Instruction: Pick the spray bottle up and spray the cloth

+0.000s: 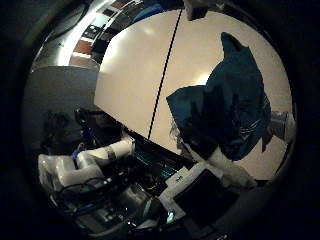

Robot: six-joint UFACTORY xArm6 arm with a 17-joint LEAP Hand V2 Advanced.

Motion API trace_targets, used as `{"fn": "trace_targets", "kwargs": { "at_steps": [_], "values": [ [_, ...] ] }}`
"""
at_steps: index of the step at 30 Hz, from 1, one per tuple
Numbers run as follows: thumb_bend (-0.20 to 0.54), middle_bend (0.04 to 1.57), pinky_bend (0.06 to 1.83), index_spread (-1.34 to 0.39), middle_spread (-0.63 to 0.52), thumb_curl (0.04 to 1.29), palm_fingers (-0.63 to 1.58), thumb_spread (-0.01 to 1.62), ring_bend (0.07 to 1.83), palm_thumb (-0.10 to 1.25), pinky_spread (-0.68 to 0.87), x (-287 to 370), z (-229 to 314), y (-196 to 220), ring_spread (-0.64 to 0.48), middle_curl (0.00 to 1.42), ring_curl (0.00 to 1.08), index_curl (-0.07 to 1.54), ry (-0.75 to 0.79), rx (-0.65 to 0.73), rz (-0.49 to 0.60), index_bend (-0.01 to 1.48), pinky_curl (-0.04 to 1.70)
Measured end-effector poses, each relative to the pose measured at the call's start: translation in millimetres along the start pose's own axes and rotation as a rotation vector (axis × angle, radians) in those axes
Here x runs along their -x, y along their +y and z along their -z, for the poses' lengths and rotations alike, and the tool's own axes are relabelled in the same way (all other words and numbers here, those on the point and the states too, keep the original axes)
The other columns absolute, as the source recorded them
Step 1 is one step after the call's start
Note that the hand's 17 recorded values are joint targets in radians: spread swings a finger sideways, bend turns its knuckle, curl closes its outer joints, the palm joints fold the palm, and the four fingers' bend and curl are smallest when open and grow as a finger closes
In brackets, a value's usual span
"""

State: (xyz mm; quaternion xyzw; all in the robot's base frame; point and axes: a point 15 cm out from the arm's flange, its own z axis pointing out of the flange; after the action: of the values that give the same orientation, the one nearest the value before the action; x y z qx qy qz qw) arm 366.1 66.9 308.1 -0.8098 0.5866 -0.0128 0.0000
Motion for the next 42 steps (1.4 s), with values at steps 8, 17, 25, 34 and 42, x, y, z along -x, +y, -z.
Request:
{"fn": "trace_targets", "kwargs": {
  "at_steps": [8,17,25,34,42],
  "values": [
    [-0.025,0.20,0.52,-0.41,0.03,0.37,0.13,1.06,0.29,0.70,0.40,-14,5,3,0.17,0.34,0.22,0.30,0.008,-0.008,-0.026,0.14,0.07],
    [-0.026,0.22,0.55,-0.40,0.03,0.35,0.11,1.05,0.27,0.66,0.39,-49,29,18,0.17,0.34,0.24,0.28,0.025,-0.061,-0.067,0.16,0.09],
    [-0.027,0.21,0.54,-0.39,0.03,0.34,0.11,1.04,0.25,0.64,0.38,-93,40,37,0.17,0.34,0.24,0.28,0.024,-0.064,-0.156,0.16,0.10],
    [-0.024,0.21,0.53,-0.39,0.03,0.33,0.11,1.05,0.23,0.62,0.38,-138,58,64,0.17,0.34,0.25,0.29,0.041,-0.090,-0.214,0.17,0.10],
    [-0.025,0.21,0.53,-0.39,0.03,0.32,0.11,1.05,0.21,0.61,0.38,-163,62,92,0.17,0.34,0.25,0.29,0.011,-0.098,-0.275,0.17,0.11]
  ]
}}
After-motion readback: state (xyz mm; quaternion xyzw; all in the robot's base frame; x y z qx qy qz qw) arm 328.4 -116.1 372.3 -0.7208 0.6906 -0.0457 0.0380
